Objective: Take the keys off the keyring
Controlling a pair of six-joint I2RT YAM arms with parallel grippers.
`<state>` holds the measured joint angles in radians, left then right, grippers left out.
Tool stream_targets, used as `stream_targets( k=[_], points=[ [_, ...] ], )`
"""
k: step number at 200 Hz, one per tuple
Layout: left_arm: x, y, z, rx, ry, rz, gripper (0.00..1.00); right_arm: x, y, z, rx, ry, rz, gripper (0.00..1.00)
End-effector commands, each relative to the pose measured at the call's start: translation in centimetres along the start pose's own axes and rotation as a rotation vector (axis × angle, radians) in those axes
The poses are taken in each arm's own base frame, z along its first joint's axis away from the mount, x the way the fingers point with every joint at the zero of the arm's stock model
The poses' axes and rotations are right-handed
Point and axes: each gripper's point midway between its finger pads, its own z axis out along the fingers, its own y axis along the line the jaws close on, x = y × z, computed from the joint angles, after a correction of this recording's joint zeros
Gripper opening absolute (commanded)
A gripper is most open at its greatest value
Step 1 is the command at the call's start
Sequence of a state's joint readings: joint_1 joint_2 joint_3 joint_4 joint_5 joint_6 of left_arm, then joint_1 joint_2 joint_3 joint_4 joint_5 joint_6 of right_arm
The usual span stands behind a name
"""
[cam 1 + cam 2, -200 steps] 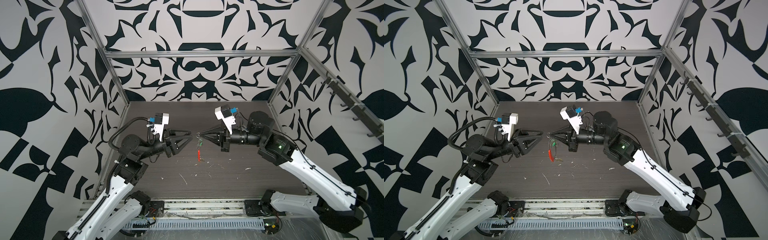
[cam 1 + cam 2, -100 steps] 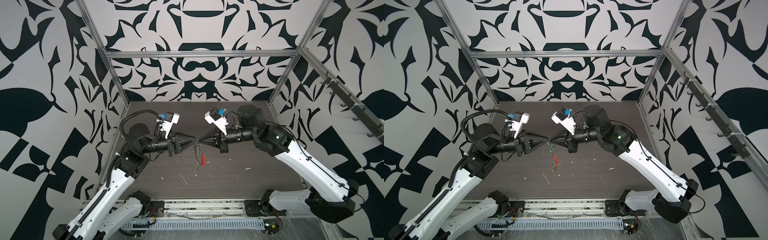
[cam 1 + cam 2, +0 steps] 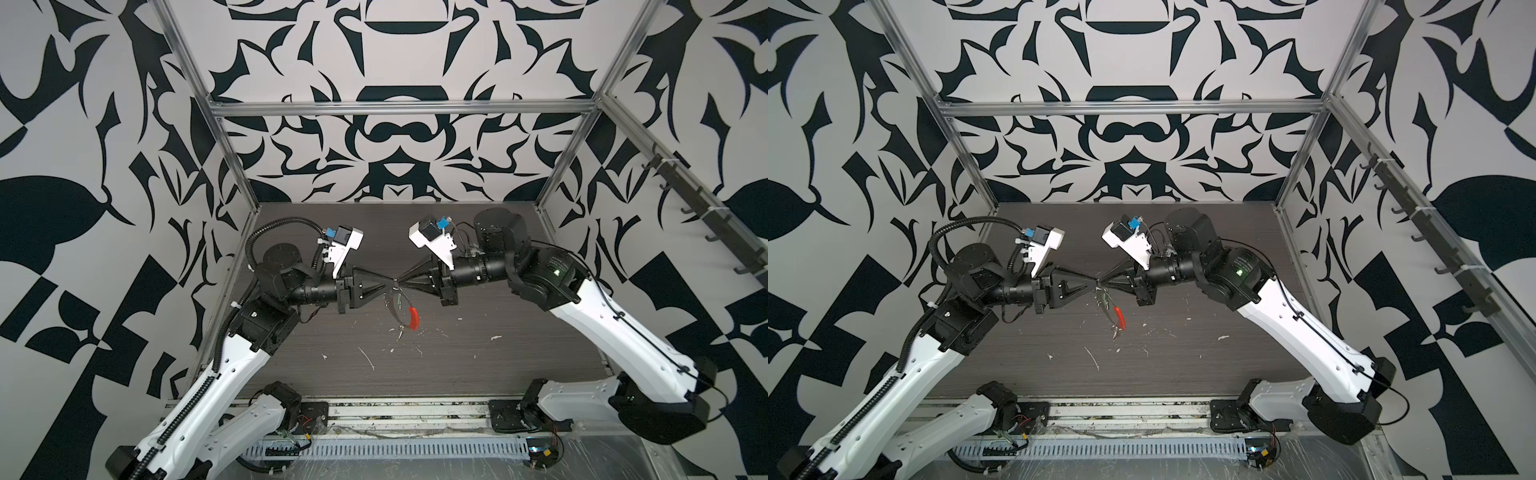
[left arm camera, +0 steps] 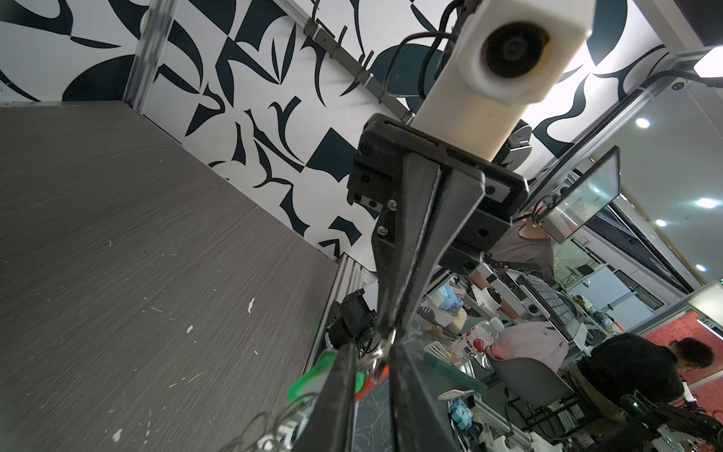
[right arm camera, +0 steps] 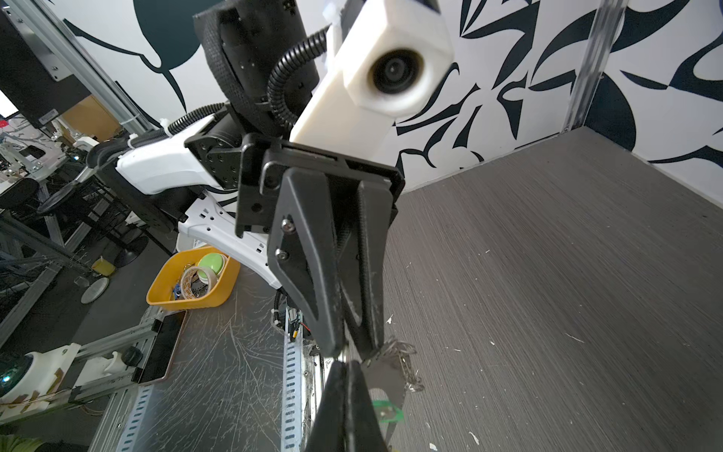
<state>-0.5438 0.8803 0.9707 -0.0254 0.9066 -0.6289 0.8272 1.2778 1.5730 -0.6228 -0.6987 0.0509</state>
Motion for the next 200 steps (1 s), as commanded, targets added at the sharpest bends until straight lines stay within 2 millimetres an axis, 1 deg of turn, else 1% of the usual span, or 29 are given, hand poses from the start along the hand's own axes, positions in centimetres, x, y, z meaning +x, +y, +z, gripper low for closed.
stream_targets(
  k=[1,21,70,92,97,103,112,118,125,144,157,176,200],
  points=[
    [-0.6,-1.3,-0.2,0.025,-0.004,0.049,0.17,-2.2,1.1,-0.7,-0.020,-0.062,-0.055,0.00],
    [-0.8,-1.3,-0.3,0.019,-0.012,0.061,0.14,-2.3,1.1,-0.6,-0.021,-0.061,-0.053,0.00],
    [-1.0,-1.0,-0.2,0.009,-0.025,0.066,0.00,-2.3,0.8,-0.5,-0.007,-0.061,-0.041,0.00],
    [-1.1,-0.8,-0.2,0.001,-0.039,0.063,0.00,-2.6,0.1,-0.5,0.029,-0.077,-0.028,0.00],
    [-1.2,-0.7,-0.2,-0.006,-0.045,0.063,0.00,-2.7,-0.1,-0.6,0.043,-0.086,-0.024,0.06],
    [-1.3,-0.5,-0.3,-0.017,-0.055,0.065,0.00,-2.8,-0.3,-0.7,0.062,-0.098,-0.022,0.17],
    [-1.4,-0.3,-0.3,-0.033,-0.069,0.072,0.00,-2.9,-0.7,-0.8,0.089,-0.117,-0.016,0.30],
    [-1.6,-0.1,-0.5,-0.050,-0.082,0.076,0.00,-2.9,-1.0,-1.0,0.108,-0.130,-0.014,0.36],
    [-1.7,0.3,-0.6,-0.073,-0.099,0.083,0.00,-2.8,-1.4,-1.2,0.133,-0.145,-0.008,0.41],
    [-2.3,1.2,-1.1,-0.141,-0.156,0.100,0.00,-2.2,-2.0,-1.3,0.176,-0.180,-0.001,0.48],
    [-2.8,1.7,-1.5,-0.184,-0.201,0.117,0.00,-1.8,-2.2,-1.3,0.196,-0.200,-0.005,0.50],
    [-3.5,2.0,-2.1,-0.218,-0.259,0.144,0.00,-0.7,-2.8,-1.0,0.237,-0.209,-0.014,0.52],
    [-3.8,2.2,-2.4,-0.233,-0.289,0.156,0.00,0.4,-2.8,-0.2,0.231,-0.208,-0.019,0.53]
  ],
)
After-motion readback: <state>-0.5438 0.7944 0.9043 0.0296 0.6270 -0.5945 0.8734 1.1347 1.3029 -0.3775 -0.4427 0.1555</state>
